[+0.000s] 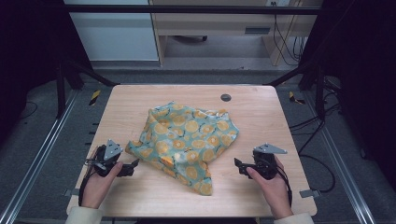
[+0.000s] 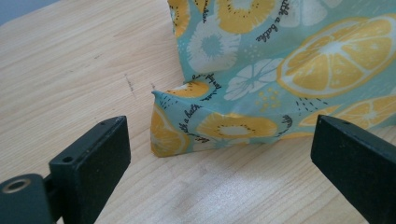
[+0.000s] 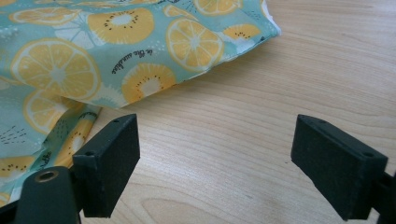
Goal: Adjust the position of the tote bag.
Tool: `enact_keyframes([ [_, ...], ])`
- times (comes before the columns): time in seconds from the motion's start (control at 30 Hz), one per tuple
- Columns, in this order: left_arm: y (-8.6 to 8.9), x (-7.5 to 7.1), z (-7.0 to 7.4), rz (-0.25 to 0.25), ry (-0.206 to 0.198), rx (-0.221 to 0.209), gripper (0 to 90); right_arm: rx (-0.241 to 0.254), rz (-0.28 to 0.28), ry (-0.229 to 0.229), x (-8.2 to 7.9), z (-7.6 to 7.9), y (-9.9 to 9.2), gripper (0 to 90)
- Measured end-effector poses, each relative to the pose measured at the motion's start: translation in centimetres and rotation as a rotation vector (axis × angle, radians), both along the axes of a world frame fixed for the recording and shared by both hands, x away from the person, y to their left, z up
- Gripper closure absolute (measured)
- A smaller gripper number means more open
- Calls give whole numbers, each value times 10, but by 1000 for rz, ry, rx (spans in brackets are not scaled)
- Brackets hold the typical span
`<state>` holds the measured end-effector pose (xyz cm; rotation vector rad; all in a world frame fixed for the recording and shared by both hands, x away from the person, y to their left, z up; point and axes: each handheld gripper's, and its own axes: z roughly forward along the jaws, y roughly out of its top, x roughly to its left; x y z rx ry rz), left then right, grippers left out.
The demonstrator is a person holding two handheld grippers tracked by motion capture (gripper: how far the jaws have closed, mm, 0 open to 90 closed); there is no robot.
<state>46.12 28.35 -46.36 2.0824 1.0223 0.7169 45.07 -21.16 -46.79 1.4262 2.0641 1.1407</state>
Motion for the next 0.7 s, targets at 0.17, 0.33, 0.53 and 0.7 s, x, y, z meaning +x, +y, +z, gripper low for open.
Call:
enact_keyframes([
  [0.17,2,-1,0,11,-8,4,47,-1,18,3,0,-1,2,170],
  [0.33,2,-1,0,12,-12,9,48,8,24,17,0,1,2,176],
  [0.53,1,-1,-1,9,-16,39,49,12,25,-12,9,18,5,190],
  [0.7,2,-1,-1,12,-17,41,49,-40,41,0,35,34,17,189],
])
